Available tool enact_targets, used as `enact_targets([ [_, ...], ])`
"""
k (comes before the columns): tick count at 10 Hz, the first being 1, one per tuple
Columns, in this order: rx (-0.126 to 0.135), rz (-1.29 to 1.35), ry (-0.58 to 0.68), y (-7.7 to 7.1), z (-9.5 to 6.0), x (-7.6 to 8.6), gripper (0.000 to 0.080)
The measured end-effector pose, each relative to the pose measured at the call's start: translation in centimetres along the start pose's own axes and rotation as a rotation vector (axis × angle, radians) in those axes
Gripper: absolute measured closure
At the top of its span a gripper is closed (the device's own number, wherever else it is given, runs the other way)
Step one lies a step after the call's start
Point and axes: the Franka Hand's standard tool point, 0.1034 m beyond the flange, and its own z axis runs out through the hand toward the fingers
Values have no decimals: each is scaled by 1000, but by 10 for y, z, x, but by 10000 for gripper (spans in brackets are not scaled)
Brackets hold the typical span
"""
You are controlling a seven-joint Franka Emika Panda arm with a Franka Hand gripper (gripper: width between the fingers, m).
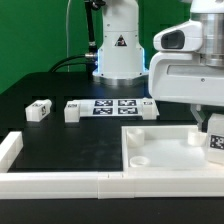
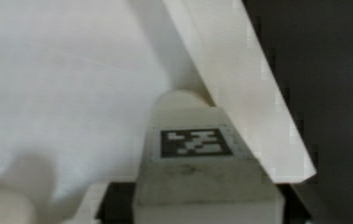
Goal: Assemble one leg
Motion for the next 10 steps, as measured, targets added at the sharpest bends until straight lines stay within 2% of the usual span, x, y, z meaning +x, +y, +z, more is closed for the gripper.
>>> enact_targets([
  [4, -5, 513, 7, -4, 1, -5, 506],
  [5, -6, 563, 7, -4, 1, -5, 506],
  [6, 1, 683, 0, -4, 1, -5, 506],
  [7, 1, 729, 0, -4, 1, -4, 506],
  [9, 1, 647, 0, -5, 0, -5, 505],
  [10, 5, 600, 1, -7, -2, -6, 297],
])
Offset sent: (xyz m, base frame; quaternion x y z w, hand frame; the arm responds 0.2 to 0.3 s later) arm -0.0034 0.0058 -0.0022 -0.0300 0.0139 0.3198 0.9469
